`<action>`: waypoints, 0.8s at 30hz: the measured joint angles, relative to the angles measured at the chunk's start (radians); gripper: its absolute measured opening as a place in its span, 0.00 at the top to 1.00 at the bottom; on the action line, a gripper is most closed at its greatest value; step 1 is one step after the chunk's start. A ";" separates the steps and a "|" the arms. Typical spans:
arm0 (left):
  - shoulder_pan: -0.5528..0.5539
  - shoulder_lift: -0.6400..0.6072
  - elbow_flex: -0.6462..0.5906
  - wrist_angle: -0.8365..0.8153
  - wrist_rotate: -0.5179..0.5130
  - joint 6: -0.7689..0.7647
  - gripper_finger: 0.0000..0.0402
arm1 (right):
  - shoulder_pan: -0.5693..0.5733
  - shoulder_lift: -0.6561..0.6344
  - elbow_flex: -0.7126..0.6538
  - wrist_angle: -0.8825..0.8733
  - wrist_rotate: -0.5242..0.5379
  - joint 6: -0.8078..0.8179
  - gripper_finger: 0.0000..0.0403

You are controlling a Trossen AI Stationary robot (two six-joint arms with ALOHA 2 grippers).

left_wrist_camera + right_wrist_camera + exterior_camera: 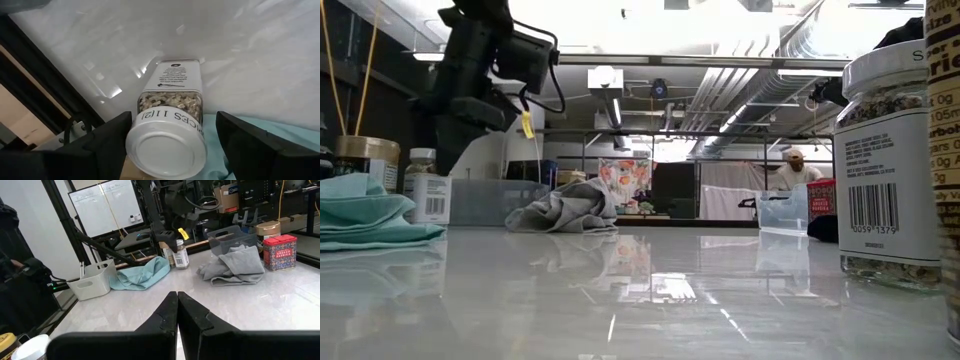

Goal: Sort spices by type
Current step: Put the top white seasoning bottle into the top black bin

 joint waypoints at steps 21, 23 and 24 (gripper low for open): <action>0.009 -0.046 -0.056 0.095 -0.003 0.026 0.59 | 0.000 0.000 0.000 0.000 0.000 0.000 1.00; 0.014 -0.060 -0.022 0.074 -0.010 0.063 0.59 | 0.000 0.000 0.000 0.000 0.000 0.000 1.00; 0.017 -0.063 0.000 0.073 -0.016 0.081 0.59 | 0.000 0.000 0.000 0.000 0.000 0.000 1.00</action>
